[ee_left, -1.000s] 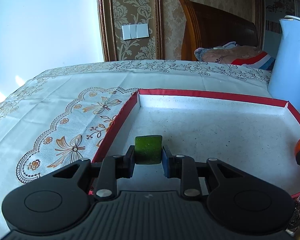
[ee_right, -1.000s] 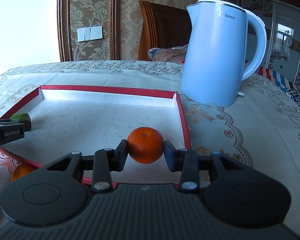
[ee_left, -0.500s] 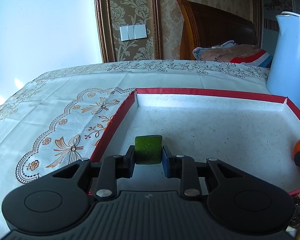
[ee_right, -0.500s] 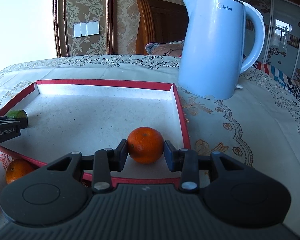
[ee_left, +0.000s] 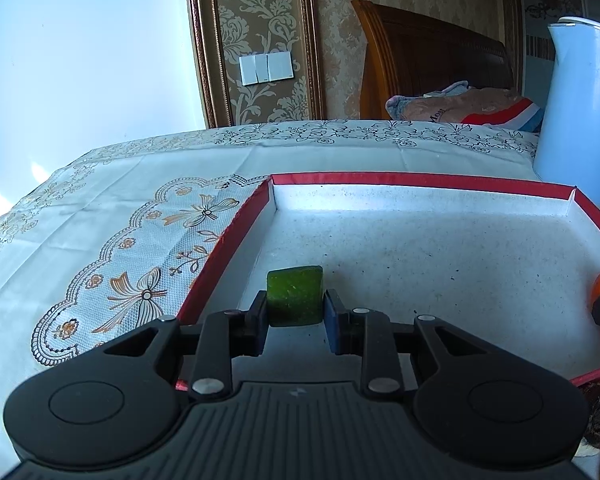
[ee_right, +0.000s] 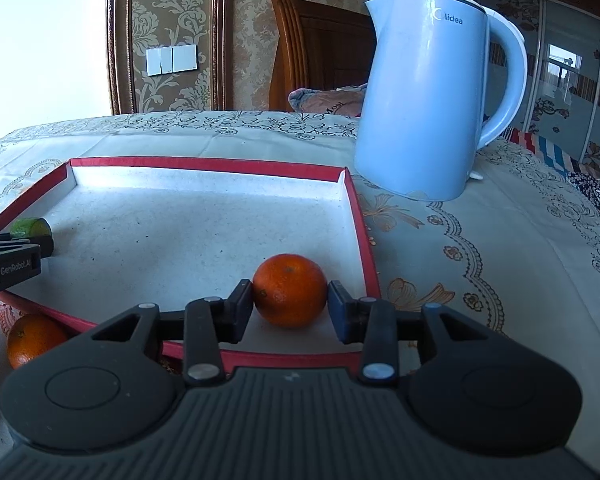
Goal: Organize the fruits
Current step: 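Open both tools to release the cucumber slice and orange in the tray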
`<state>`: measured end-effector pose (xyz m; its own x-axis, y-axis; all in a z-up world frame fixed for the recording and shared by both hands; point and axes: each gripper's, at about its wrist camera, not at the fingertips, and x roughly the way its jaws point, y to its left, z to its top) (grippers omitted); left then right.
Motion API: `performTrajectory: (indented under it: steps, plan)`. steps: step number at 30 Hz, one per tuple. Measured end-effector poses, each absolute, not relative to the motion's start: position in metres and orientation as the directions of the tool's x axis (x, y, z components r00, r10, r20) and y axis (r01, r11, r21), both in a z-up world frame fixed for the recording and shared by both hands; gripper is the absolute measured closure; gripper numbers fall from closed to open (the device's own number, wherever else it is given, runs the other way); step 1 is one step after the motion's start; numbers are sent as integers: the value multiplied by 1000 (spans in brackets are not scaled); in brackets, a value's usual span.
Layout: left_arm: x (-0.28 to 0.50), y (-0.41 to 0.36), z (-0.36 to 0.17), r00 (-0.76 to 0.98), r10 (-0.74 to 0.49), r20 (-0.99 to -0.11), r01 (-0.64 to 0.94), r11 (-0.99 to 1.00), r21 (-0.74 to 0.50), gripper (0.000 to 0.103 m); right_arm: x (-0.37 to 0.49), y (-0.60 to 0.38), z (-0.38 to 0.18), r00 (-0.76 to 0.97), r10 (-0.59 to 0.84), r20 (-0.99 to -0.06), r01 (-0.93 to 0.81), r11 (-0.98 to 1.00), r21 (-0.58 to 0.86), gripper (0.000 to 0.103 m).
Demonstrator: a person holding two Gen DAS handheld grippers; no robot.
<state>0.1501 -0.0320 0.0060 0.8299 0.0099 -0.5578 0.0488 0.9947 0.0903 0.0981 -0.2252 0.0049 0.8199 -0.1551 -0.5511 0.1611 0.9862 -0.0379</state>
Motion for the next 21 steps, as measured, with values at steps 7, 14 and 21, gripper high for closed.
performTrajectory:
  steps: [7,14,21]
  plan:
    - [151,-30,6,829,5,-560,46,996,77,75,94,-223,8,840,-175,-514,171,984,-56,35]
    - [151,-28,6,827,4,-562,42,997,68,70,92,-224,8,843,-173,-509,171,984,-51,35]
    - [147,-31,7,838,13,-546,43,995,91,40,87,-226,12,859,-168,-484,174,984,-33,35]
